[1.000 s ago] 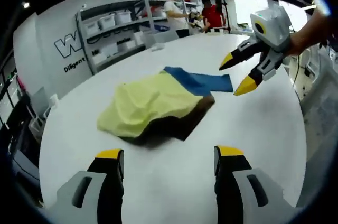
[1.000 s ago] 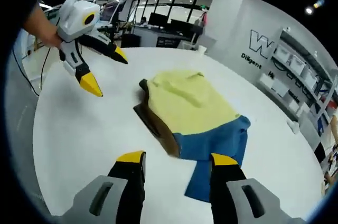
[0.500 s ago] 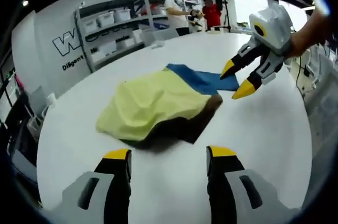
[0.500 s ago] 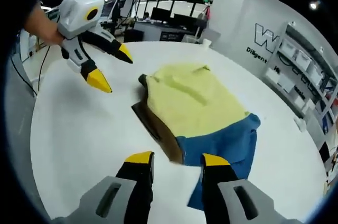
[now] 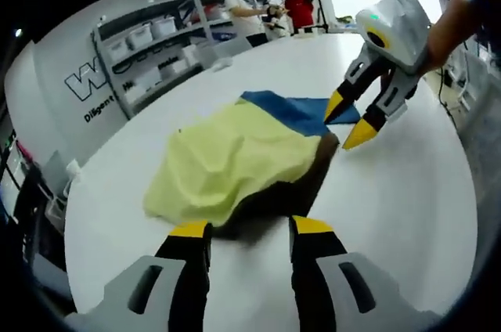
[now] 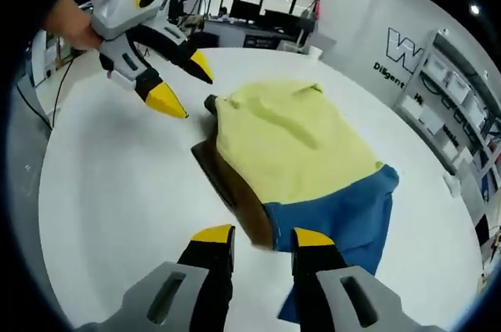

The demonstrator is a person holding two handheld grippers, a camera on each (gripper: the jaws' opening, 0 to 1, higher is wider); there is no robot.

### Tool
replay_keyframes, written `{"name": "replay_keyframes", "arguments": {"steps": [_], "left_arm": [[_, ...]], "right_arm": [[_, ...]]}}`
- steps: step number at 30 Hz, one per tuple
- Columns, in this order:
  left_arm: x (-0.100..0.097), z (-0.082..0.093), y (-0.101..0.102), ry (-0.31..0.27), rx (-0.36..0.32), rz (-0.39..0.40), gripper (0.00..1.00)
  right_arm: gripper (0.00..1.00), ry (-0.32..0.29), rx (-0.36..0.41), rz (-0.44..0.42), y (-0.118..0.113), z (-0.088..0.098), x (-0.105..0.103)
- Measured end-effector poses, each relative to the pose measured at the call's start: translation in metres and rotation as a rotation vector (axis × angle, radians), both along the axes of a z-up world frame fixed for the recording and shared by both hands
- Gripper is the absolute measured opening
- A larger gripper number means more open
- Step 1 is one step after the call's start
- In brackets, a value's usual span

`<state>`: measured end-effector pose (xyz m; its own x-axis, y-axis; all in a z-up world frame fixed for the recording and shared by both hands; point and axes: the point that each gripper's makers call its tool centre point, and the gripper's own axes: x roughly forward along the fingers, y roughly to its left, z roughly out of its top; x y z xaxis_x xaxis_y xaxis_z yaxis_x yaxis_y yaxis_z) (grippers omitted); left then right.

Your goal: Fold the garment on the visible template until the final outline fits inside the template.

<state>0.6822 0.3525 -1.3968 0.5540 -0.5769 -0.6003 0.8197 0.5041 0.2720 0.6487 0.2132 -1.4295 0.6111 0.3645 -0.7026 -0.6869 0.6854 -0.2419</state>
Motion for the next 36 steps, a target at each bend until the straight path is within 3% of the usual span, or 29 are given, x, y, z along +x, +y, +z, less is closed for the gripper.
{"name": "replay_keyframes", "arguments": {"steps": [3, 13, 17, 24, 30, 36], "left_arm": [[0.002, -0.001, -0.005, 0.000, 0.007, -0.020, 0.34], [0.007, -0.016, -0.010, 0.009, 0.072, -0.062, 0.27], [0.008, -0.021, -0.010, 0.012, 0.091, -0.073, 0.24], [0.012, -0.024, -0.008, 0.019, 0.111, -0.067, 0.12], [0.009, -0.020, -0.008, 0.031, 0.103, -0.062, 0.02], [0.002, -0.022, -0.006, 0.031, 0.127, -0.082, 0.01]], "right_arm": [[0.22, 0.006, -0.034, 0.020, 0.000, -0.004, 0.000], [0.18, 0.033, -0.033, 0.003, -0.001, -0.009, 0.007], [0.10, 0.036, -0.037, 0.002, -0.001, -0.010, 0.010], [0.07, 0.060, -0.041, 0.002, -0.001, -0.014, 0.010], [0.01, 0.069, -0.053, -0.009, -0.003, -0.008, 0.010], [0.00, 0.087, -0.058, -0.021, -0.005, -0.003, 0.004]]}}
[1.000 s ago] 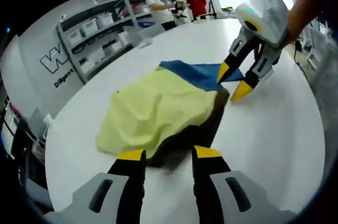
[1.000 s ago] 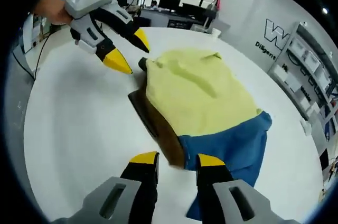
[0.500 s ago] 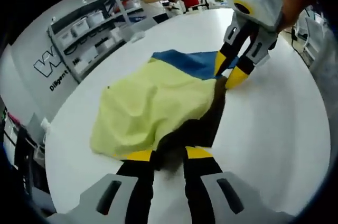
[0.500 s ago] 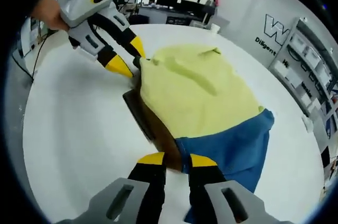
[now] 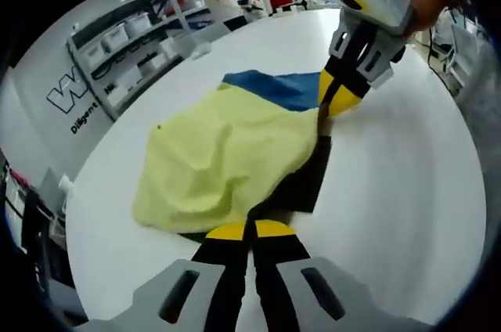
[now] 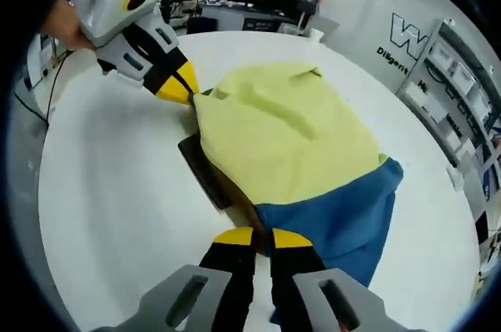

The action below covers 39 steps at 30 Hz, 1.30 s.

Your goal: Fold the garment on the visible template until the final outline fits inside the template.

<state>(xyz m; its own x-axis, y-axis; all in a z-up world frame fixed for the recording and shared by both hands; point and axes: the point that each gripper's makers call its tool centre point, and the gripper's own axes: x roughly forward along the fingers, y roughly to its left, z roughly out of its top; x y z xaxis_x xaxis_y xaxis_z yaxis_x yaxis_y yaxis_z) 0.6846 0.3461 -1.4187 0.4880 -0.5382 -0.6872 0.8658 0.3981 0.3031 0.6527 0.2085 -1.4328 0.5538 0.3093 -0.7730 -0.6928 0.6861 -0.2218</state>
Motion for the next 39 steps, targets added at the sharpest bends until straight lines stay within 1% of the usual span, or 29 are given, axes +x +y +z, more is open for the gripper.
{"name": "replay_keyframes", "arguments": {"steps": [7, 12, 16, 17, 18, 25, 28, 33, 39], "left_arm": [[-0.011, -0.002, 0.004, 0.014, 0.030, -0.032, 0.00], [-0.021, -0.002, 0.008, 0.032, 0.047, -0.044, 0.00], [-0.028, 0.001, 0.009, 0.029, 0.065, -0.060, 0.00], [-0.028, 0.004, 0.008, 0.014, 0.066, -0.065, 0.00], [-0.029, 0.005, 0.008, 0.014, 0.063, -0.066, 0.00], [-0.036, 0.009, 0.008, 0.029, 0.053, -0.060, 0.00], [-0.040, 0.015, 0.008, 0.034, 0.040, -0.051, 0.00], [-0.045, 0.018, 0.010, 0.036, 0.036, -0.052, 0.00], [-0.053, 0.021, 0.014, 0.041, 0.044, -0.052, 0.00]], "right_arm": [[0.00, 0.010, 0.007, 0.008, 0.001, 0.005, -0.011], [0.00, 0.039, 0.028, 0.010, 0.002, 0.010, -0.021], [0.00, 0.047, 0.027, 0.024, 0.003, 0.014, -0.027], [0.00, 0.046, 0.025, 0.030, 0.004, 0.016, -0.029], [0.00, 0.046, 0.024, 0.031, 0.003, 0.017, -0.030], [0.00, 0.049, 0.025, 0.033, 0.000, 0.024, -0.035], [0.00, 0.052, 0.028, 0.035, 0.000, 0.027, -0.039], [0.00, 0.068, 0.040, 0.038, 0.003, 0.027, -0.049], [0.00, 0.075, 0.067, 0.019, 0.007, 0.031, -0.053]]}}
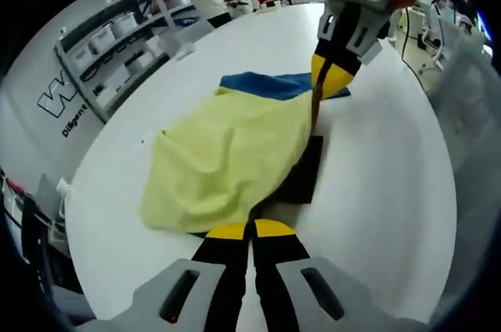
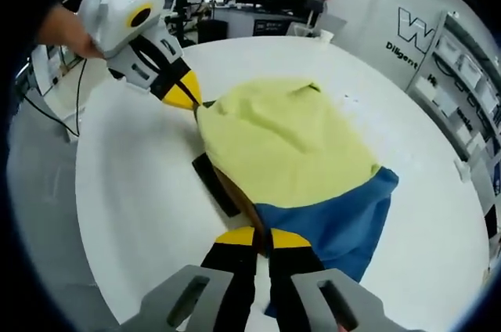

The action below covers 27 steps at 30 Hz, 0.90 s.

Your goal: Fold the garment on the visible template until the final outline fits inside the template.

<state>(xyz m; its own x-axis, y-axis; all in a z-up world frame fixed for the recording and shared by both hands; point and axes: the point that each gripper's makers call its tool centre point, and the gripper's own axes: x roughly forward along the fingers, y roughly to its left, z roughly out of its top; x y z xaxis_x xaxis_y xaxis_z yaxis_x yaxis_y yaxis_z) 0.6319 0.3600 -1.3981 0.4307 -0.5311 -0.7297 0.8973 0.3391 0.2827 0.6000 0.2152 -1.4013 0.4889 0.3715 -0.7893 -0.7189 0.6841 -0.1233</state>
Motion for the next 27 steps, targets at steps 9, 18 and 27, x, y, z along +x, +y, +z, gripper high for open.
{"name": "replay_keyframes", "arguments": {"steps": [9, 18, 27], "left_arm": [[-0.014, 0.000, 0.006, 0.019, 0.005, -0.003, 0.00], [-0.024, -0.001, 0.008, 0.049, -0.005, 0.022, 0.00], [-0.042, 0.000, 0.006, 0.096, -0.040, 0.055, 0.00]], "right_arm": [[0.00, 0.034, 0.029, -0.001, 0.005, 0.003, -0.013], [0.00, 0.071, 0.047, -0.007, 0.010, 0.004, -0.027], [0.00, 0.106, 0.067, -0.024, 0.007, 0.002, -0.042]]}}
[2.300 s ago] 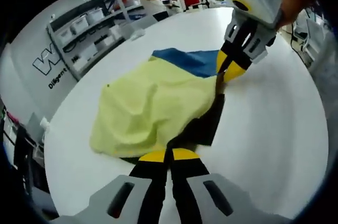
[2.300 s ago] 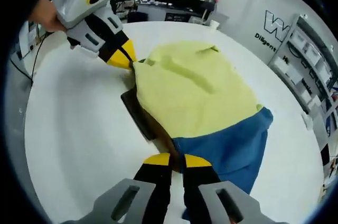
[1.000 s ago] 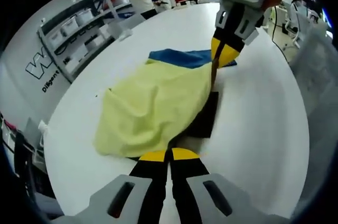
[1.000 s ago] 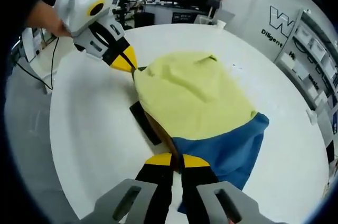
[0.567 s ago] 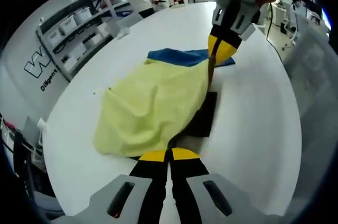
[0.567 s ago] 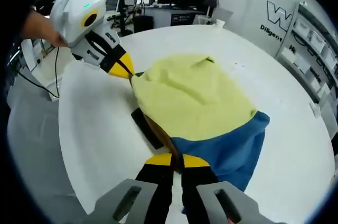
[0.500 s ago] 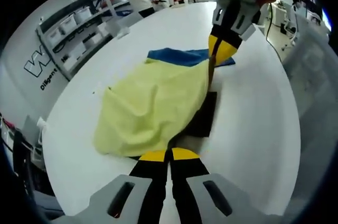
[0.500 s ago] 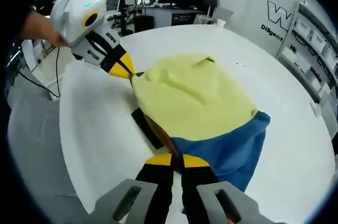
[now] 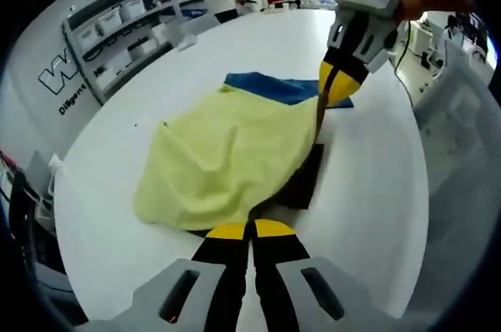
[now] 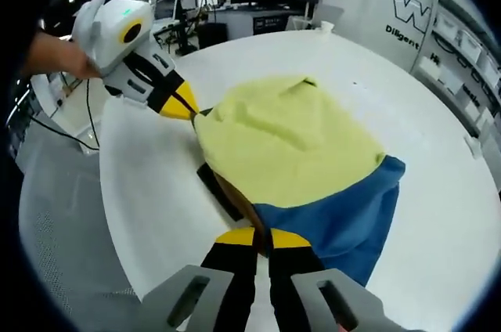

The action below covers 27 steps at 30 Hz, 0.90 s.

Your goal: Fold the garment on the visible template until the final outline fits inside the template.

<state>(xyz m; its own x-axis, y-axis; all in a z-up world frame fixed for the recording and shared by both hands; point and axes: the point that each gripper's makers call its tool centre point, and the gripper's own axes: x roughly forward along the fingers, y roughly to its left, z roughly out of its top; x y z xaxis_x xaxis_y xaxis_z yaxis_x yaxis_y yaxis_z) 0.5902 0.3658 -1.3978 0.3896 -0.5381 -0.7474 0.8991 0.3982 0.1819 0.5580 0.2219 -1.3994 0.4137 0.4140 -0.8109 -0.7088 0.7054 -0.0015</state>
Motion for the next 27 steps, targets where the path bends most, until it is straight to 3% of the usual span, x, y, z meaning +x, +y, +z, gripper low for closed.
{"name": "replay_keyframes", "arguments": {"steps": [27], "left_arm": [[-0.030, 0.002, 0.001, 0.024, -0.011, -0.024, 0.00]], "right_arm": [[0.00, 0.037, 0.024, 0.026, 0.002, 0.004, -0.030]]}}
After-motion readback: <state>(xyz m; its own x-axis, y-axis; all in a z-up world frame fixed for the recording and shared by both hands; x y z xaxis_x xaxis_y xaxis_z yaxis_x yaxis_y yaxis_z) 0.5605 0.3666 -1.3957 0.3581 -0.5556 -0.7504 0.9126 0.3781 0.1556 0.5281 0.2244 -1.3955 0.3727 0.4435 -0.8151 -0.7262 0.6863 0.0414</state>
